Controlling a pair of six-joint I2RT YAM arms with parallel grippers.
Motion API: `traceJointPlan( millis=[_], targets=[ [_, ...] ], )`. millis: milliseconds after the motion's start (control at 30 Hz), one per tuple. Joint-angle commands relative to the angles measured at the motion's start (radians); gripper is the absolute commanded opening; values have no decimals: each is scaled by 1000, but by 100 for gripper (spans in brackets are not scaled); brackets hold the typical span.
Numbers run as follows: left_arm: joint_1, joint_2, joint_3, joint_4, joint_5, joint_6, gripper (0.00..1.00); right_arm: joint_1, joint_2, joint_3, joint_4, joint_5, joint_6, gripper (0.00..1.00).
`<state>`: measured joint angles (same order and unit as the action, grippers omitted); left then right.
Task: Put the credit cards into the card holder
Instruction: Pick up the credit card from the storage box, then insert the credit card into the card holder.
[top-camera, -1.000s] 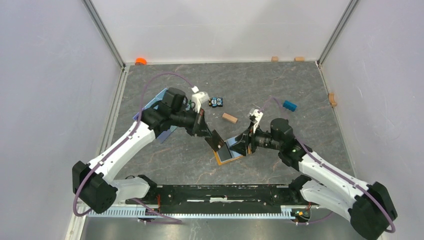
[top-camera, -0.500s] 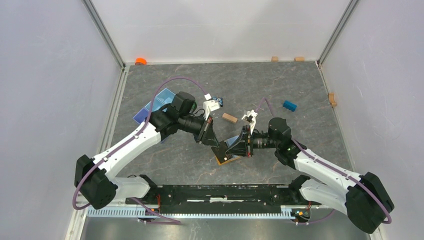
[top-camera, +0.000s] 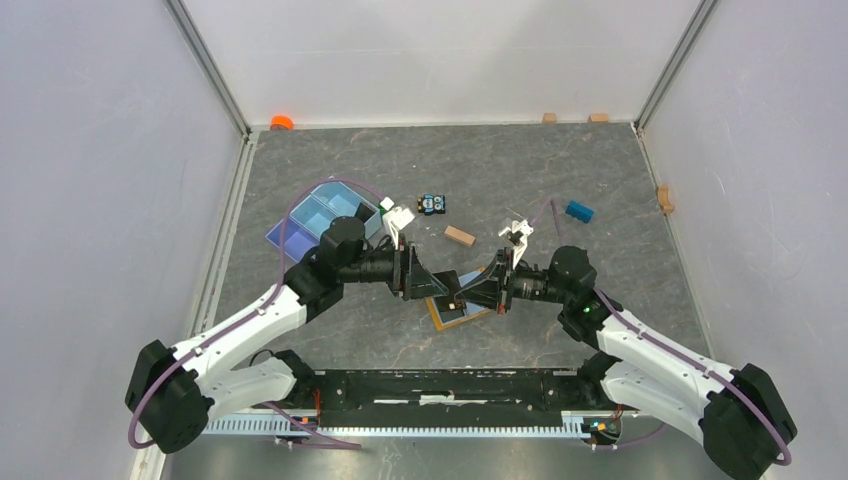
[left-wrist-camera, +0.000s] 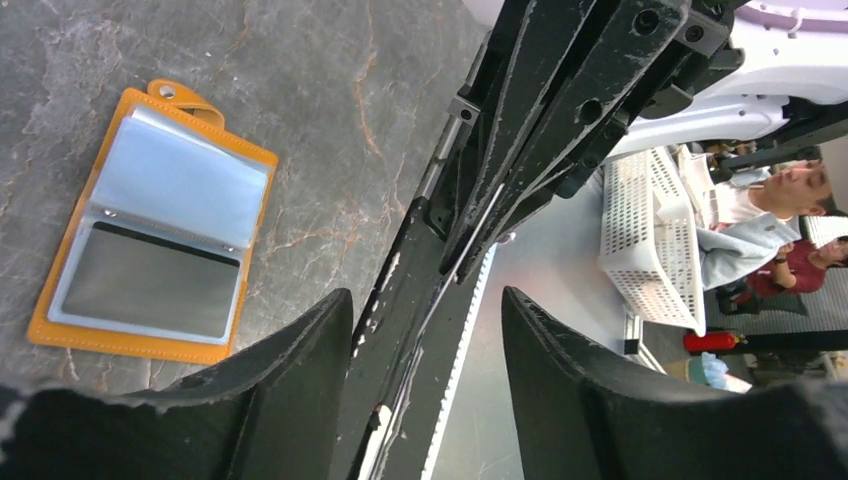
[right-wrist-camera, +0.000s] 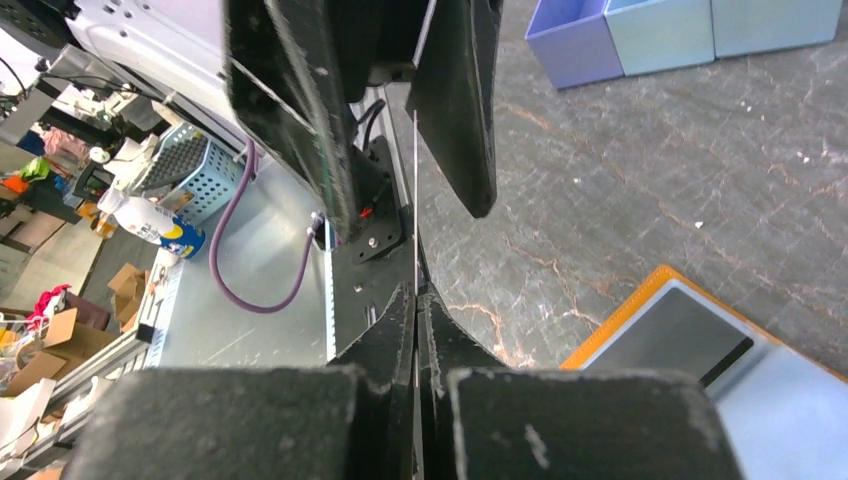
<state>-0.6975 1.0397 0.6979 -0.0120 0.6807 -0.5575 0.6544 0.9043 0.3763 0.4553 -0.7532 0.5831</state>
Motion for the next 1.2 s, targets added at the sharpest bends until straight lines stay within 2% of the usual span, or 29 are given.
traceJointPlan(
  millis=[0,133,300,333,400,433,467,533,633,700,833,900,1000,1167],
  targets=[
    [-4,-27,-63,252,24,-180,56,1,-21,-14,111,34,46,0],
    [-7,-32,-99,292,33,-219,46,1,-25,-31,144,41,70,0],
    [-8,-54,-132,311,8,-235,7,-1,-25,-23,89,80,43,0],
    [-8,-54,-138,311,-1,-238,3,-2,-29,-12,41,103,22,8],
    [-8,-47,-149,307,-29,-244,2,-4,-37,25,-90,182,-45,41],
    [-8,-40,-154,299,-49,-248,2,-4,-44,44,-163,235,-84,52],
    [-9,-24,-154,281,-78,-256,2,-5,-47,67,-257,310,-125,61],
    [-12,13,-148,268,-127,-281,2,-10,-45,104,-418,486,-176,70],
    [-19,80,-131,247,-200,-324,2,-19,-7,155,-619,715,-221,71],
    [-22,124,-118,210,-245,-326,2,-19,26,172,-679,781,-256,72],
    [-22,209,-105,190,-262,-347,2,-19,80,163,-679,766,-307,73],
    [-26,243,-103,204,-256,-372,2,-19,113,160,-664,756,-315,70],
    [-31,273,-98,221,-253,-387,2,-19,156,151,-620,702,-323,58],
    [-30,318,-91,221,-255,-392,2,-20,222,153,-578,675,-337,45]
  ],
)
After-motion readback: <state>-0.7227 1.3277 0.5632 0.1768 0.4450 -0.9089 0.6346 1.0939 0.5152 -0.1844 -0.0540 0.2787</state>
